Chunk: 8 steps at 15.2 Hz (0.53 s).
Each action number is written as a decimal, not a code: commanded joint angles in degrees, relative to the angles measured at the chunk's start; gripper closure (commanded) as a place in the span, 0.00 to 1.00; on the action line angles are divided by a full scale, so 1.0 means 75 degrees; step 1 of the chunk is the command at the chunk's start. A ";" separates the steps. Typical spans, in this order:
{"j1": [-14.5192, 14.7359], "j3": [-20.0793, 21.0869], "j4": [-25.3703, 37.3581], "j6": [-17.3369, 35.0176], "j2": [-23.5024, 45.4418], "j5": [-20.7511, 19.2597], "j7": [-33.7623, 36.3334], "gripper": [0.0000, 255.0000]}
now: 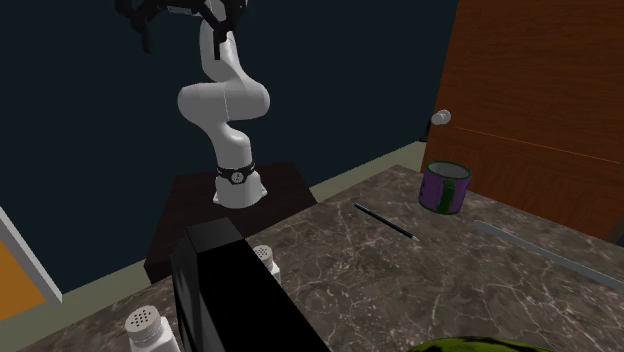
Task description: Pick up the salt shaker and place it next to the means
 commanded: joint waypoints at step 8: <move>0.0288 -0.0383 -0.1512 0.2292 0.0366 0.0152 -0.0423 0.00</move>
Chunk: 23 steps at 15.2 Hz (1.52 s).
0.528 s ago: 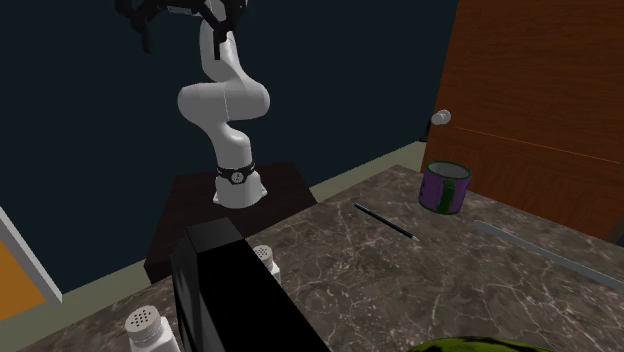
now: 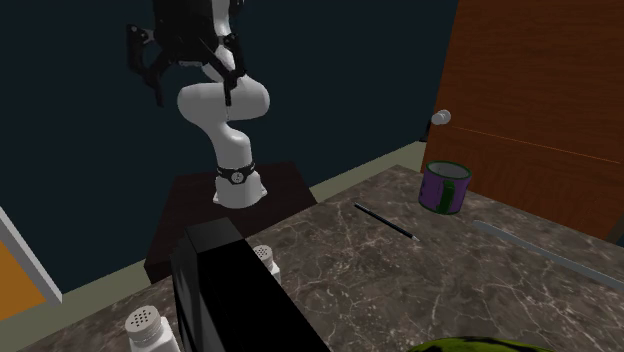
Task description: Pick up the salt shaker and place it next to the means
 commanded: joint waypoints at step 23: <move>0.2208 -0.1626 -0.1220 0.6998 0.4818 0.2608 -0.2986 0.00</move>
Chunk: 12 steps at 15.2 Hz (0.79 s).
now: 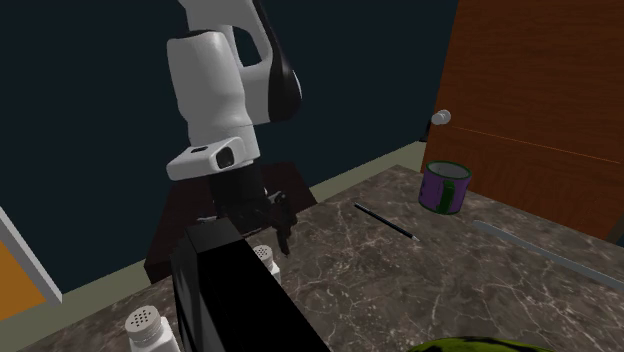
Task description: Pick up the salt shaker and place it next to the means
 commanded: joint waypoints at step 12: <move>0.0222 -0.0105 0.0110 0.0344 0.0482 0.0585 -0.0448 1.00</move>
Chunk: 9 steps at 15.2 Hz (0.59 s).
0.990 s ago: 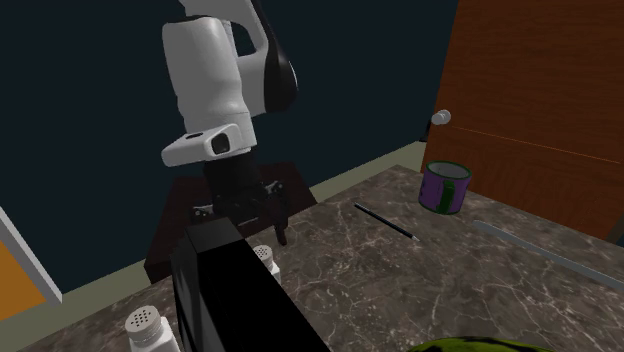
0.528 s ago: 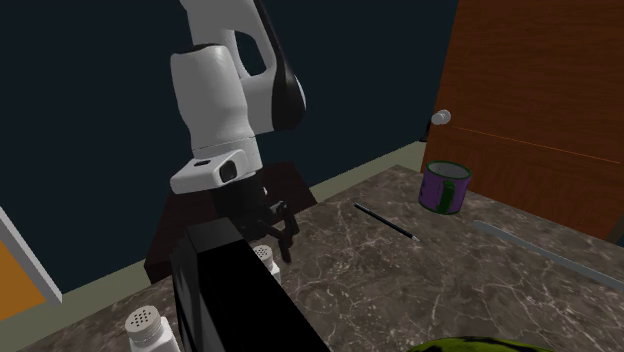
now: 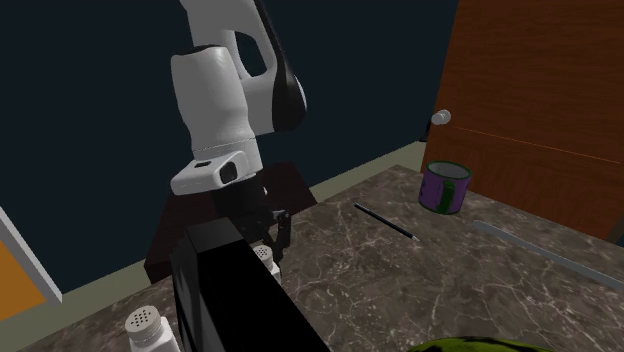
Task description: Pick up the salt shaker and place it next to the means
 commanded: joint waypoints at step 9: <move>-0.0050 0.0021 0.0009 -0.0106 -0.0104 -0.0175 0.0141 1.00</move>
